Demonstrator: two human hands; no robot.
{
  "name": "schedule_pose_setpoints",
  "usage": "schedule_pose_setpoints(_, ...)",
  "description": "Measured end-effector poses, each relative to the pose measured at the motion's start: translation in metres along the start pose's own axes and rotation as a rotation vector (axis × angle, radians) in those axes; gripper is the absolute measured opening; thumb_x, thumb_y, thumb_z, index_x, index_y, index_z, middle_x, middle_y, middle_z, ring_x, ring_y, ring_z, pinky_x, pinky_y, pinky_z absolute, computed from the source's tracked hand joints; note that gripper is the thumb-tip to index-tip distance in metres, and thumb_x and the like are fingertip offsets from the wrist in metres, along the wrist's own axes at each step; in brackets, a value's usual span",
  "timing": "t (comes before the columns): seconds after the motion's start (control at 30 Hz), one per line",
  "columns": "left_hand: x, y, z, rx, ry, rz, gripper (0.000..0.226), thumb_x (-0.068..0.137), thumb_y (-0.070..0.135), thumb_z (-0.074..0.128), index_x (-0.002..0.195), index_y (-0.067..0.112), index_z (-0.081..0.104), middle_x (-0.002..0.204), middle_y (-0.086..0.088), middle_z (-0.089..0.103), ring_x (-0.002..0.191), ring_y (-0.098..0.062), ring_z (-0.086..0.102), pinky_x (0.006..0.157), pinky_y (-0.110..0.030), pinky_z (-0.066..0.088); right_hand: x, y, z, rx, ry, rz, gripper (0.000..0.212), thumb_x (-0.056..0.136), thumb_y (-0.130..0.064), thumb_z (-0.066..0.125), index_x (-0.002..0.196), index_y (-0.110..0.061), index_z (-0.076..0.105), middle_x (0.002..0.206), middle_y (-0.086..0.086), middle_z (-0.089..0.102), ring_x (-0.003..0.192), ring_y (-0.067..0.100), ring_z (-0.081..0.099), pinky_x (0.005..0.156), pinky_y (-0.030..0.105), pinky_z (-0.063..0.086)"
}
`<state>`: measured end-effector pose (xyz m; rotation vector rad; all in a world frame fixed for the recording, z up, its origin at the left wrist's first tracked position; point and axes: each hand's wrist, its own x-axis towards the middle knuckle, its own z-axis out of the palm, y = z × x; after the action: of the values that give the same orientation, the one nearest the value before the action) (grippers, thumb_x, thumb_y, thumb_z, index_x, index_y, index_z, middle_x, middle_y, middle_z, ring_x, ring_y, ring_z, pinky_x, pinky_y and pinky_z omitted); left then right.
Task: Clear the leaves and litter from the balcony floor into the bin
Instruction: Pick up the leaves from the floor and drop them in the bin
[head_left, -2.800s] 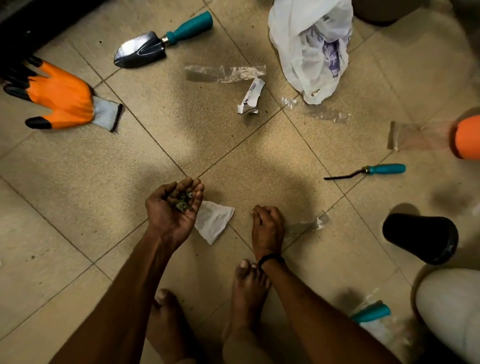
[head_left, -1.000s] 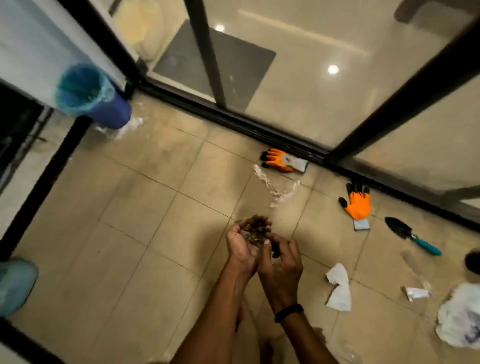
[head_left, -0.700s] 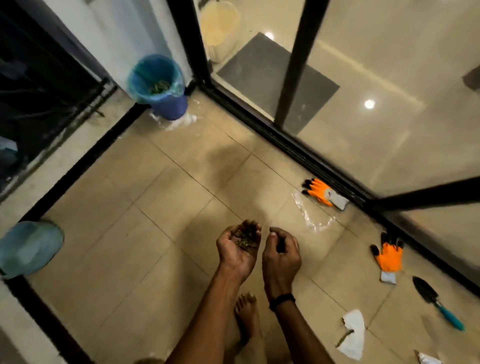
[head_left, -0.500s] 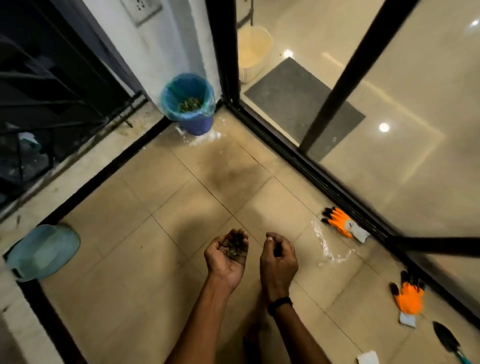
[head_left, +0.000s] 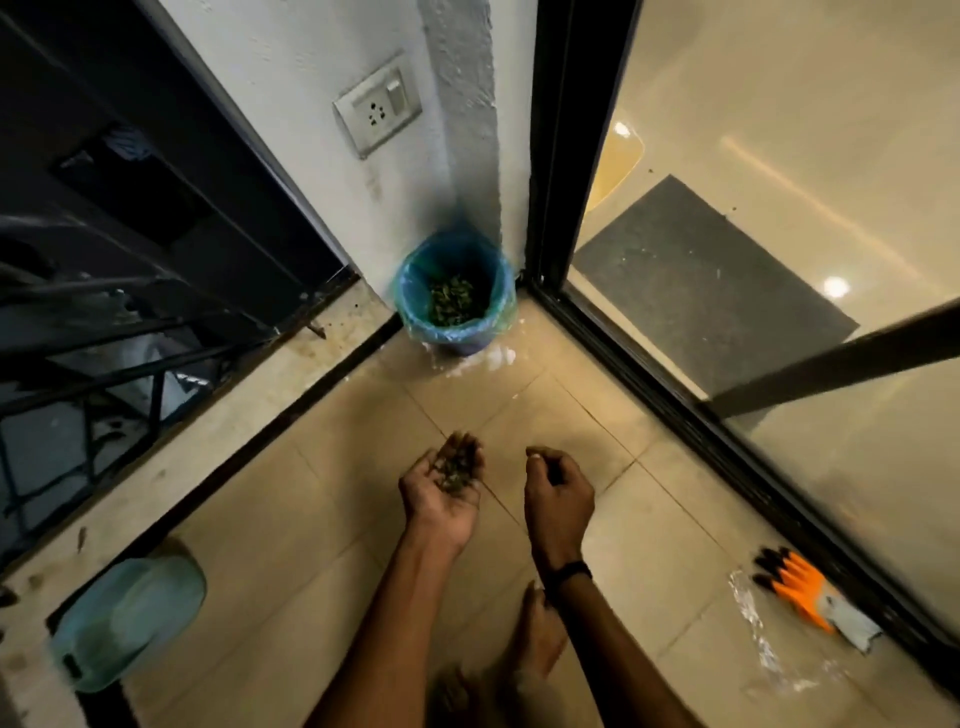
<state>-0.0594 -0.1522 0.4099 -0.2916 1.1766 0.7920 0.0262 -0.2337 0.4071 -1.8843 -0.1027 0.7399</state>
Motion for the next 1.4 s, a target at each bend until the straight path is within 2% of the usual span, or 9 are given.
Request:
schedule_pose_setpoints(0.13,0.052,0.038,0.065,-0.004,-0.031,-0.004,0.042,0.105,0.024,0.034,0.109,-0.005,0.064,0.096,-0.024,0.072,0.101,-0.034,0.067,0.087,-0.04,0.057,0.046,-0.029,0.053,0.142,0.004,0.201,0.014,0.091,-0.017,0.063,0.083,-0.017,0.074,0.078,-0.004,0.071,0.075,0.017,0.064,0.068,0.035,0.054)
schedule_pose_setpoints(0.23,0.097,0.061,0.11,0.019,-0.077,-0.017,0.048,0.107,0.027,0.032,0.117,-0.009,0.062,0.116,-0.026,0.068,0.118,-0.034,0.063,0.093,-0.042,0.055,0.077,-0.043,0.087,0.224,0.036,0.28,0.015,0.092,-0.013,0.062,0.088,-0.005,0.073,0.071,0.002,0.062,0.067,0.017,0.055,0.058,0.029,0.047)
schedule_pose_setpoints(0.37,0.156,0.091,0.17,0.117,-0.137,-0.046,0.054,0.108,0.037,0.027,0.128,-0.005,0.055,0.125,-0.024,0.06,0.115,-0.034,0.059,0.103,-0.043,0.049,0.107,-0.048,0.117,0.291,0.117,0.326,0.015,0.092,-0.011,0.06,0.091,-0.004,0.073,0.073,0.005,0.063,0.065,0.015,0.054,0.056,0.027,0.046)
schedule_pose_setpoints(0.47,0.184,0.105,0.203,0.305,-0.124,-0.114,0.061,0.105,0.05,0.023,0.154,0.014,0.032,0.151,-0.021,0.038,0.14,-0.034,0.039,0.119,-0.05,0.027,0.113,-0.043,0.131,0.341,0.27,0.363,0.016,0.092,-0.009,0.058,0.091,-0.004,0.073,0.074,0.006,0.065,0.065,0.014,0.056,0.055,0.026,0.046)
schedule_pose_setpoints(0.57,0.2,0.108,0.221,0.494,-0.041,-0.15,0.067,0.102,0.057,0.022,0.16,0.023,0.02,0.166,-0.011,0.018,0.151,-0.033,0.019,0.122,-0.056,0.013,0.112,-0.042,0.141,0.399,0.425,0.401,0.014,0.092,-0.01,0.06,0.086,-0.008,0.073,0.073,0.006,0.065,0.066,0.015,0.058,0.058,0.028,0.048)
schedule_pose_setpoints(0.77,0.195,0.1,0.218,0.602,-0.021,-0.155,0.064,0.103,0.052,0.025,0.157,0.018,0.027,0.165,-0.011,0.022,0.152,-0.026,0.022,0.122,-0.049,0.018,0.111,-0.063,0.156,0.493,0.568,0.466,0.013,0.087,-0.018,0.065,0.078,-0.013,0.073,0.069,0.008,0.068,0.064,0.017,0.059,0.064,0.04,0.053)
schedule_pose_setpoints(0.93,0.178,0.074,0.197,0.77,-0.053,-0.2,0.058,0.105,0.048,0.024,0.144,0.012,0.046,0.148,-0.016,0.05,0.139,-0.029,0.046,0.112,-0.042,0.035,0.107,-0.074,0.144,0.523,0.661,0.465,0.035,0.069,-0.046,0.056,0.079,-0.018,0.074,0.077,0.004,0.073,0.079,0.026,0.069,0.076,0.048,0.058)
schedule_pose_setpoints(1.13,0.133,0.013,0.156,0.887,-0.151,-0.305,0.057,0.104,0.043,0.027,0.135,0.003,0.054,0.129,-0.018,0.064,0.125,-0.029,0.059,0.105,-0.04,0.045,0.082,-0.056,0.082,0.625,0.777,0.515,0.014,0.087,-0.019,0.06,0.087,-0.018,0.074,0.085,0.004,0.074,0.083,0.021,0.069,0.08,0.039,0.058)
schedule_pose_setpoints(1.4,0.055,-0.073,0.067,1.133,-0.125,-0.45,0.05,0.105,0.036,0.028,0.135,0.003,0.053,0.125,-0.018,0.067,0.115,-0.028,0.065,0.094,-0.04,0.05,0.003,0.012,-0.004,0.714,1.033,0.611,0.01,0.086,-0.021,0.064,0.082,-0.021,0.072,0.083,0.001,0.074,0.082,0.017,0.069,0.078,0.033,0.057)
